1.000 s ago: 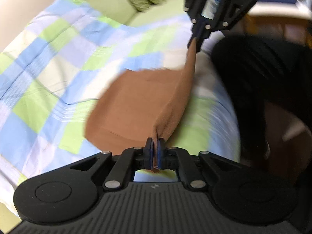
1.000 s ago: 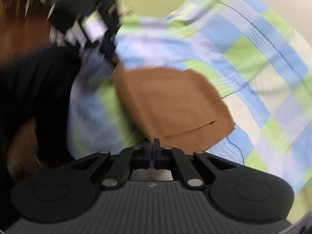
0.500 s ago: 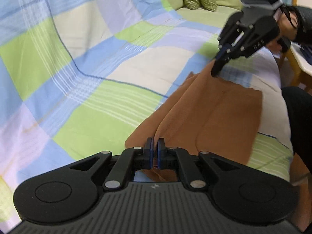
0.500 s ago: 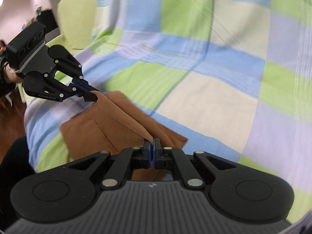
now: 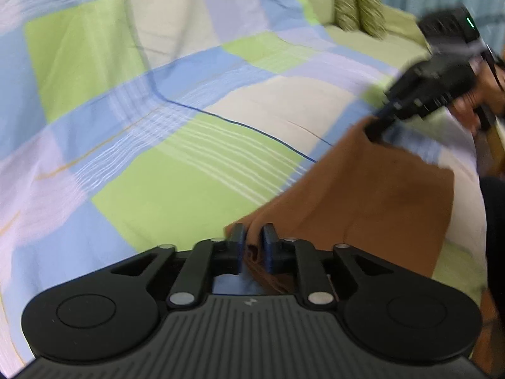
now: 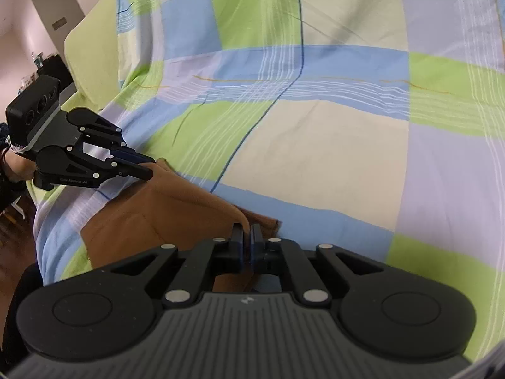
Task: Fold clothes
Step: 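Open both grippers and release the folded brown cloth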
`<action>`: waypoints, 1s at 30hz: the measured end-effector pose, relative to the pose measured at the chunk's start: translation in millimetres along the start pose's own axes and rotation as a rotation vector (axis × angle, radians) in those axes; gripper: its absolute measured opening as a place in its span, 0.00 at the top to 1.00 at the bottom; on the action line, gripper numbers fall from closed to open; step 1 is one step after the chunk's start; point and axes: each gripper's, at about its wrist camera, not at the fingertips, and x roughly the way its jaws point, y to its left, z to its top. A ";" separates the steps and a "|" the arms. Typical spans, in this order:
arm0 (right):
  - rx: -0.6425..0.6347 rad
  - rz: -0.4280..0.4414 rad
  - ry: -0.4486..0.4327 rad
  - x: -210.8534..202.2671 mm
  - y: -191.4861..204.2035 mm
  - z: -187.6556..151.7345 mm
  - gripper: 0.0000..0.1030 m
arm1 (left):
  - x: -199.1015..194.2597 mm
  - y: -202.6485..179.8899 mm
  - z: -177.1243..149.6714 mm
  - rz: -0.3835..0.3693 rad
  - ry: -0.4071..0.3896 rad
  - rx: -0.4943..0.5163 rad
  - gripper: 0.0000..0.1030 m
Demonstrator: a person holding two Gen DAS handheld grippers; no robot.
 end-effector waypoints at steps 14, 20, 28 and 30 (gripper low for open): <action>-0.257 -0.101 -0.198 -10.1 76.2 -25.1 0.84 | -1.5 -52.4 -0.7 -0.076 -0.097 0.033 0.68; -0.271 -0.139 -0.192 23.5 63.3 -18.9 0.86 | 15.1 -15.0 0.4 0.003 -0.128 -0.099 0.69; -0.153 -0.252 -0.211 7.2 30.4 -28.5 0.83 | -3.1 -7.0 -9.2 0.068 -0.156 -0.110 0.71; -0.151 -0.242 -0.253 -6.0 41.6 -30.1 0.83 | -22.7 -17.9 -13.1 0.051 -0.193 -0.092 0.71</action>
